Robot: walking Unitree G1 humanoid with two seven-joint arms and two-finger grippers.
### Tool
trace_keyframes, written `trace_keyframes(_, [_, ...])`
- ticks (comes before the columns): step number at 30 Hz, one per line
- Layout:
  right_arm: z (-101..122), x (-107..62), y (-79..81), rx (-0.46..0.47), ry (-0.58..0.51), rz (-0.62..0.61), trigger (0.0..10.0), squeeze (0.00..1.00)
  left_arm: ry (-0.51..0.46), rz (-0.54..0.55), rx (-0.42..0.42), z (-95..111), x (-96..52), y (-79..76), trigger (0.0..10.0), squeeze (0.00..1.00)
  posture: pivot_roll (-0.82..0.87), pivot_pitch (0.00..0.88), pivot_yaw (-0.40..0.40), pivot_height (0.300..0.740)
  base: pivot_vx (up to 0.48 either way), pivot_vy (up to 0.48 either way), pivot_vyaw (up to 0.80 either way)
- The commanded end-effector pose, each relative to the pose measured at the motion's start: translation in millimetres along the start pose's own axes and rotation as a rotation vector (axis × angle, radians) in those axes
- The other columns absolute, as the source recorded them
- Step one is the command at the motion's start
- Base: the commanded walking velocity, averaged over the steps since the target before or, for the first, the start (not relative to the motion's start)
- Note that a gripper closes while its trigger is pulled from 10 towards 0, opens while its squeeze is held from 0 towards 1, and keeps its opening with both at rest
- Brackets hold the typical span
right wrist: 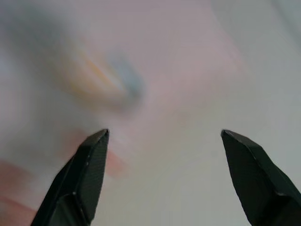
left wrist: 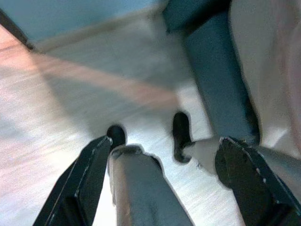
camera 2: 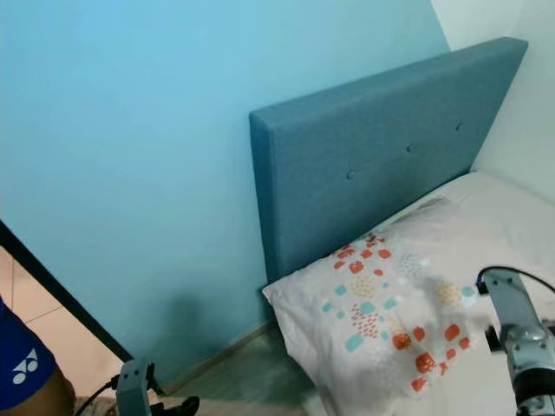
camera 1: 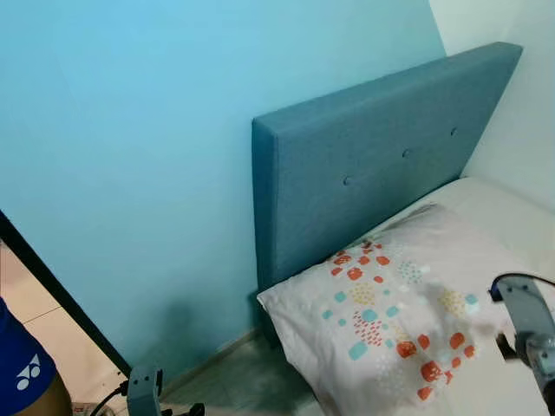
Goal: Clean up the room
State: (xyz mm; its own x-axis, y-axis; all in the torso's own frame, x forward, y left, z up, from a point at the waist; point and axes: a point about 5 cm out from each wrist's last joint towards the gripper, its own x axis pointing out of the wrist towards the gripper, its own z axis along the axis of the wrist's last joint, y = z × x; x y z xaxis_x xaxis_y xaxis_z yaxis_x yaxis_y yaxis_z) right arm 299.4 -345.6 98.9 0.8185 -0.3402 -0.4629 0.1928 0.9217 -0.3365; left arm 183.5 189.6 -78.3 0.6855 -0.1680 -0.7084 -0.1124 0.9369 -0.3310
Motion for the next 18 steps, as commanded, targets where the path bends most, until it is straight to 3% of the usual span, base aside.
trace_keyframes(1, [27.6,-1.6,8.7,0.079,-0.149,0.079,10.0,0.0,0.026,0.028,0.012,-3.6,-1.4,3.5,10.0,0.0,-0.1,0.075,0.009,0.74,0.0,0.0,0.0])
trace_keyframes(4, [62.9,-15.8,62.1,0.17,-0.319,0.422,10.0,0.0,0.021,0.042,-0.002,-0.2,-0.3,3.8,10.0,0.0,-0.09,0.076,0.007,0.725,0.0,0.0,0.0])
trace_keyframes(5, [62.9,-15.8,62.1,0.17,-0.319,0.422,10.0,0.0,0.021,0.042,-0.002,-0.2,-0.3,3.8,10.0,0.0,-0.09,0.076,0.007,0.725,0.0,0.0,0.0])
trace_keyframes(6, [63.5,-24.7,84.8,0.123,-0.307,0.572,10.0,0.0,0.017,0.048,-0.005,0.9,0.0,4.2,10.0,0.0,-0.09,0.078,0.006,0.72,0.0,0.0,0.0])
trace_keyframes(7, [63.5,-24.7,84.8,0.123,-0.307,0.572,10.0,0.0,0.017,0.048,-0.005,0.9,0.0,4.2,10.0,0.0,-0.09,0.078,0.006,0.72,0.0,0.0,0.0])
trace_keyframes(8, [57.8,-32.6,102.5,0.051,-0.268,0.685,10.0,0.0,0.014,0.053,-0.006,1.7,0.1,4.5,10.0,0.0,-0.08,0.078,0.005,0.715,0.0,0.0,0.0])
trace_keyframes(10, [36.8,-42.7,125.8,-0.073,-0.12,0.84,10.0,0.0,0.008,0.061,-0.013,3.1,0.3,5.1,10.0,0.0,-0.08,0.083,0.005,0.705,0.0,0.0,0.0])
trace_keyframes(12, [20.7,-40.5,128.3,-0.145,-0.014,0.851,10.0,0.0,0.006,0.064,-0.018,3.6,0.4,5.2,10.0,0.0,-0.08,0.085,0.006,0.695,0.0,0.0,0.0])
trace_keyframes(18, [13.6,-36.8,123.7,-0.145,0.064,0.827,10.0,0.0,0.012,0.07,-0.02,2.6,0.1,5.8,10.0,0.0,-0.07,0.092,0.013,0.67,0.0,0.0,0.0])
